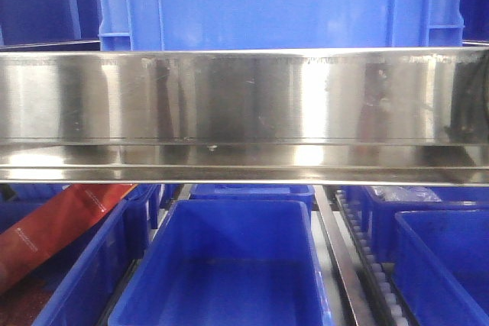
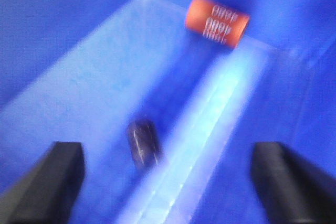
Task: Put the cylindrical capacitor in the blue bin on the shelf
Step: 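Open both grippers to drop the objects into the blue bin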
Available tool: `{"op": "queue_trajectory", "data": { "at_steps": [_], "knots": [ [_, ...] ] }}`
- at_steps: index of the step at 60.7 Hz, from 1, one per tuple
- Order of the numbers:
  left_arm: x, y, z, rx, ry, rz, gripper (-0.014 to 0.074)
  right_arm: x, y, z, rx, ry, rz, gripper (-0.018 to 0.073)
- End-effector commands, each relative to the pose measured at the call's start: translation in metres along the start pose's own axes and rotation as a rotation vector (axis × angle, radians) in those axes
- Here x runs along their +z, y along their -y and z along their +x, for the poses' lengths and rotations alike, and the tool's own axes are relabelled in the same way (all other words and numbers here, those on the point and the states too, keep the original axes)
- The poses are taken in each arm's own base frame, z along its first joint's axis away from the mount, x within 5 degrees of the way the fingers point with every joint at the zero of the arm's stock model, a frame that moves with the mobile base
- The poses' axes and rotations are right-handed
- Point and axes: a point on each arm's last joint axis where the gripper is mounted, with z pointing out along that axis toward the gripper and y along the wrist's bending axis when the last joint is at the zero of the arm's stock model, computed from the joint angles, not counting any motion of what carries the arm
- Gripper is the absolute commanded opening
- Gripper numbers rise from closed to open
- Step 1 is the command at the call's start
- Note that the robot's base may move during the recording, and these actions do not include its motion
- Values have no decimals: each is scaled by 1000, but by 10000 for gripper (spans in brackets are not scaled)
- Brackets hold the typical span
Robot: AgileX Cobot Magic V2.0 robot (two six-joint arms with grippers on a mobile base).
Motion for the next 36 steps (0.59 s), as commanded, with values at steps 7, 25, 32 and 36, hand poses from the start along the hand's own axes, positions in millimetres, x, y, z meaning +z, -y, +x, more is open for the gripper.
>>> {"op": "queue_trajectory", "data": {
  "at_steps": [7,25,32,36],
  "knots": [
    [-1,0,-1,-17,22,0,-111,-57,-5,-15,-10,120,8,176],
    [-1,0,-1,-12,22,-4,-111,-160,-19,10,-22,351,41,-158],
    [-1,0,-1,-12,22,-4,-111,-183,-23,42,-21,412,58,-159],
    [-1,0,-1,-11,22,-5,-111,-191,-25,63,-20,438,69,-160]
  ]
}}
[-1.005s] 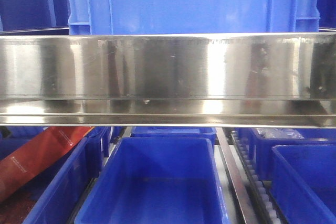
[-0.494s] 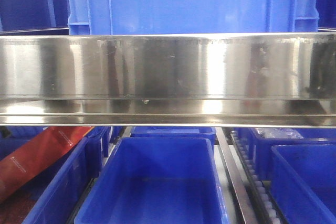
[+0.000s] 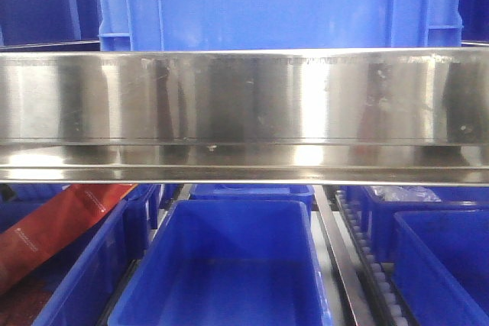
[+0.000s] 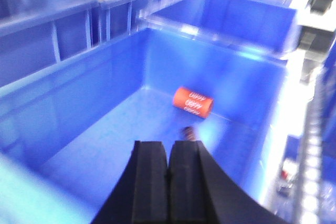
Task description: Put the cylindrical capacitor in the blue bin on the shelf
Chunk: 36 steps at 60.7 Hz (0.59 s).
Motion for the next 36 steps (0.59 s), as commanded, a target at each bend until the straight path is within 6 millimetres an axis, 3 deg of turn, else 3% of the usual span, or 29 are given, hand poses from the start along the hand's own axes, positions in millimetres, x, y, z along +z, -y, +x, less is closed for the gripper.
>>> {"op": "queue_trajectory", "data": {
  "at_steps": [1,21,30,36],
  "knots": [
    [-1,0,-1,-11,22,-5,-111,-20,-1,19,-4,61,25,-162],
    [-1,0,-3,-11,46,-5,-111,-63,-7,132,-2,130,69,-162],
    [-1,0,-3,-11,46,-5,-111,-74,-9,167,-1,147,76,-162],
    [-1,0,-3,-11,46,-5,-111,-79,-10,179,-2,175,81,-162]
  ]
}}
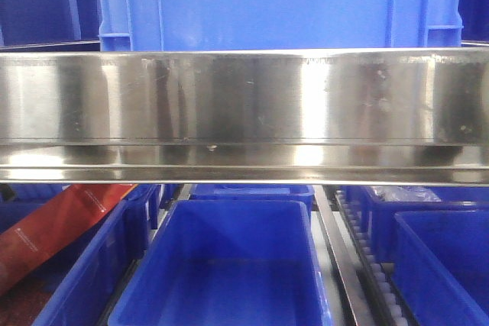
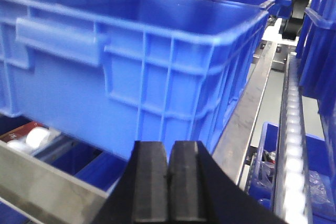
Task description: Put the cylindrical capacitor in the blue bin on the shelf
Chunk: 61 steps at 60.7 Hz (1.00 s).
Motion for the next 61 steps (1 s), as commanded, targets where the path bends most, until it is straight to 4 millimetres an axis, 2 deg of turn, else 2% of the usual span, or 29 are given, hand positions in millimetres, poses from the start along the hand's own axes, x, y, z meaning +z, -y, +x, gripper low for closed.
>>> {"op": "queue_trajectory", "data": {
  "at_steps": [1,11,46,53,61],
  "knots": [
    [-1,0,-1,-11,22,-5,-111,-7,1,5,-8,73,19,-162],
    [-1,0,-1,-11,22,-5,-111,-10,2,3,-8,127,28,-162],
    [-1,0,-1,-11,24,-5,-111,-10,2,3,-8,127,28,-162],
    [-1,-6,5,50,25,-63,-111,-10,2,3,-8,127,28,-162],
    [1,-16,24,48,125,-151,-111,-10,2,3,-8,127,28,-162]
  ]
}}
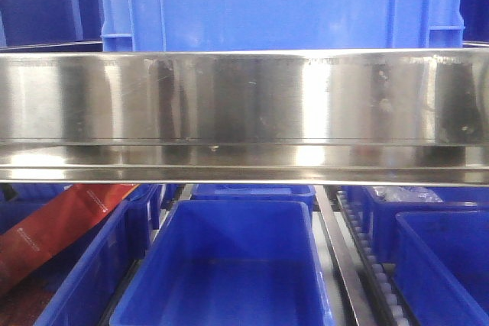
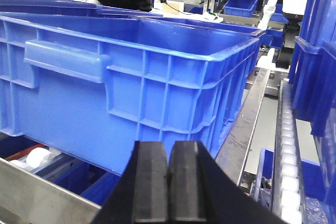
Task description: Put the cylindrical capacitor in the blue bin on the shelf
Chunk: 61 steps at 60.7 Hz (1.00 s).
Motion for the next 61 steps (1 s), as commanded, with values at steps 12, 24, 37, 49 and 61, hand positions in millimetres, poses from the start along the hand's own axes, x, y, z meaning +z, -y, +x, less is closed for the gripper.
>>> {"op": "queue_trajectory", "data": {
  "at_steps": [12,24,37,49,61],
  "knots": [
    [2,-23,67,28,214,-263,-111,-1,1,-2,-6,27,10,-162],
    [2,-30,132,25,215,-379,-111,-1,1,-2,-6,27,10,-162],
    [11,-34,185,15,179,-403,-111,-1,1,-2,-6,27,10,-162],
    [12,-35,186,22,237,-404,-111,-1,1,-2,-6,33,11,-162],
    [12,-35,186,22,239,-404,-111,-1,1,-2,-6,36,12,-162]
  ]
}}
